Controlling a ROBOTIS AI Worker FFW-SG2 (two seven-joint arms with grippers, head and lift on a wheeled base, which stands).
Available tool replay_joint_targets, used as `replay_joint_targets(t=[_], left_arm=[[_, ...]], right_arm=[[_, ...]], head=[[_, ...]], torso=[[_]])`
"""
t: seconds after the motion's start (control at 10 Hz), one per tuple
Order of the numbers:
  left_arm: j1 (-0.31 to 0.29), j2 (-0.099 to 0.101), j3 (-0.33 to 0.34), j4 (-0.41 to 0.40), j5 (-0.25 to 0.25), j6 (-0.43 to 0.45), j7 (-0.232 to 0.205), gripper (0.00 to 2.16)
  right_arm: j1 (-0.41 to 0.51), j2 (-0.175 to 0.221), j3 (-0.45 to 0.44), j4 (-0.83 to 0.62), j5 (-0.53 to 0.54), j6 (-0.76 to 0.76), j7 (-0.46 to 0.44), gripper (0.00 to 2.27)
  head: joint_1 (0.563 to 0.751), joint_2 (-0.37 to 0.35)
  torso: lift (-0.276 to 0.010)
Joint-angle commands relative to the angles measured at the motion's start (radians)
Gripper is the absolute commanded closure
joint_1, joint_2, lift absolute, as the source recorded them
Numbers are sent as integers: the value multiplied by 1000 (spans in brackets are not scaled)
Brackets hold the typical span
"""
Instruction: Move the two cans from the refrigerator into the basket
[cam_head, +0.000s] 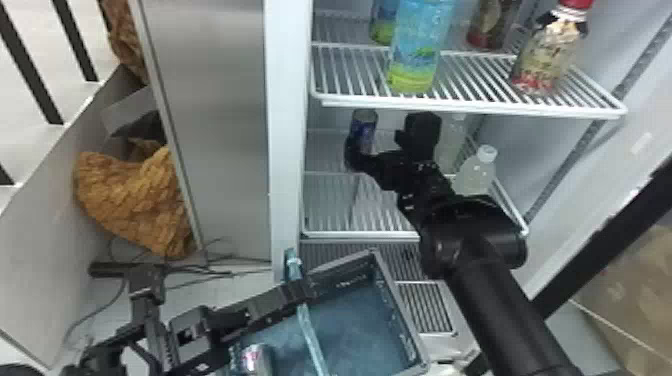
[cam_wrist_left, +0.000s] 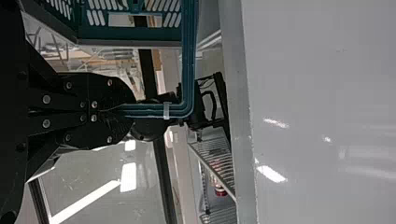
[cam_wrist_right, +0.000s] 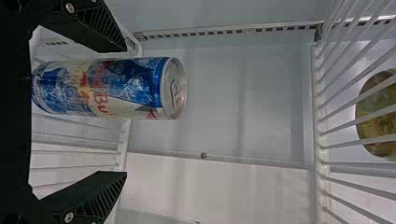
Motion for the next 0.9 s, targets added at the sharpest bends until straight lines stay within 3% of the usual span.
replay_joint_targets(t=[0.0,0.8], left_arm=[[-3,0,-1,1,0,0,0,1210],[-8,-2,-5,6,2,-2,0,1210]], right_arm=[[-23,2,8,31,6,0,-3,94],[-67,5,48,112,-4,0,-10,116]], head=[[695,-143],[695,-130]], torso=[[-219],[-219]])
